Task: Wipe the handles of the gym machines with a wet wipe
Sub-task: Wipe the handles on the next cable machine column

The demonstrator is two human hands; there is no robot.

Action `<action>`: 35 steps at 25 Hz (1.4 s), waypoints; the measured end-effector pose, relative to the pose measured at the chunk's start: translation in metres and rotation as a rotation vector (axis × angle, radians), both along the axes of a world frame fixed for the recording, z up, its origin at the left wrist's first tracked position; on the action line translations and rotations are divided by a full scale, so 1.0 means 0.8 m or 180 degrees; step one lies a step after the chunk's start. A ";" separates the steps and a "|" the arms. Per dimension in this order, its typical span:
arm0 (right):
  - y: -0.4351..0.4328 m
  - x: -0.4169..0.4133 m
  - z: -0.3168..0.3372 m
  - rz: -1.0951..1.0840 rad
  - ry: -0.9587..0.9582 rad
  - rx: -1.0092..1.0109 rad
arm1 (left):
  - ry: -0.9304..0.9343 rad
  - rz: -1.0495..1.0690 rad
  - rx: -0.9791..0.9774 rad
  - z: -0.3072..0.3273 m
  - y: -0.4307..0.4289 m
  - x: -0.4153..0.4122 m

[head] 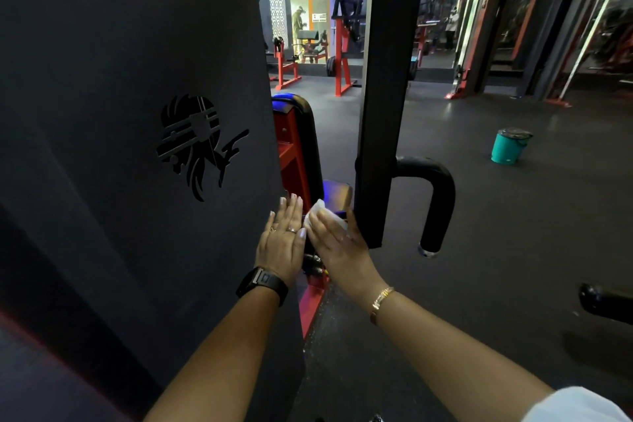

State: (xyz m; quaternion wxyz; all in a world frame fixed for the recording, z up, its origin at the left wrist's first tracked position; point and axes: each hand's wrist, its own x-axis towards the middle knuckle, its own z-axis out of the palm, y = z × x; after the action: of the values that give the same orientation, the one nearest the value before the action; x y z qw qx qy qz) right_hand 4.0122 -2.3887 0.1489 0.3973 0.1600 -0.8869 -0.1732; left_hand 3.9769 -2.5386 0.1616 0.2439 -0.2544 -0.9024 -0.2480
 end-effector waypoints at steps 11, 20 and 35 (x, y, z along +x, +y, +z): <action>0.031 0.013 0.010 -0.0466 0.0589 0.0214 | 0.0213 -0.0010 0.0048 -0.006 -0.006 -0.002; 0.000 0.057 -0.030 0.0074 -0.1496 -0.3025 | -0.1391 -0.0169 0.2334 -0.031 0.008 0.020; 0.037 0.075 -0.051 0.0697 -0.3727 -0.7125 | -0.4296 -0.0752 0.3246 -0.081 0.047 0.066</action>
State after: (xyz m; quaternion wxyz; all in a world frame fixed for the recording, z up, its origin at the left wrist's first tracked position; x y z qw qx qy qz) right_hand 4.0722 -2.3593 0.1078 -0.1233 -0.1375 -0.5724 0.7989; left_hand 4.0295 -2.5010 0.0968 -0.2886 -0.0037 -0.6001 -0.7461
